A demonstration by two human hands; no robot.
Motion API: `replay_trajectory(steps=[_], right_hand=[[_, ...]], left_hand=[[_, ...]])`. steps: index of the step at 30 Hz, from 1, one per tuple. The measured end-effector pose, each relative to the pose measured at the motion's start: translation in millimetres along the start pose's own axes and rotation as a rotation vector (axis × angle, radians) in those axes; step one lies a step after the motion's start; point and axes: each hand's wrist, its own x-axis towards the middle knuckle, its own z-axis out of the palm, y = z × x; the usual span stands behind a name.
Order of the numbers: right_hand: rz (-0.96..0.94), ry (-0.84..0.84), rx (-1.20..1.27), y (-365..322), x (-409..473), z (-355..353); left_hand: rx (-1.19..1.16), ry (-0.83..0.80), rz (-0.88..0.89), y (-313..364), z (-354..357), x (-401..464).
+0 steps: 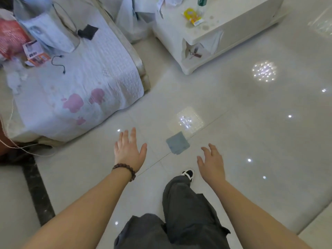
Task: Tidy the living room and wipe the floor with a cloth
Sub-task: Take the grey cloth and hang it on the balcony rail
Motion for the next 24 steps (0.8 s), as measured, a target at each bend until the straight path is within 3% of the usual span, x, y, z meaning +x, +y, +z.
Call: replay_trajectory(steps=[8,13,18,24], right_hand=[[0.044,-0.109,-0.015,6,105,11],[0.164,-0.147,0.019,26,159,55],[0.287,-0.143,0.091,57,233,153],[0.390,-0.109,0.189,117,350,325]], left_hand=[[0.082,-0.158,0.123,53,38,111],[0.153,-0.288,0.152,63,94,165],[0.186,-0.370,0.226,53,199,247],[0.155,-0.386,0.329,24,374,366]])
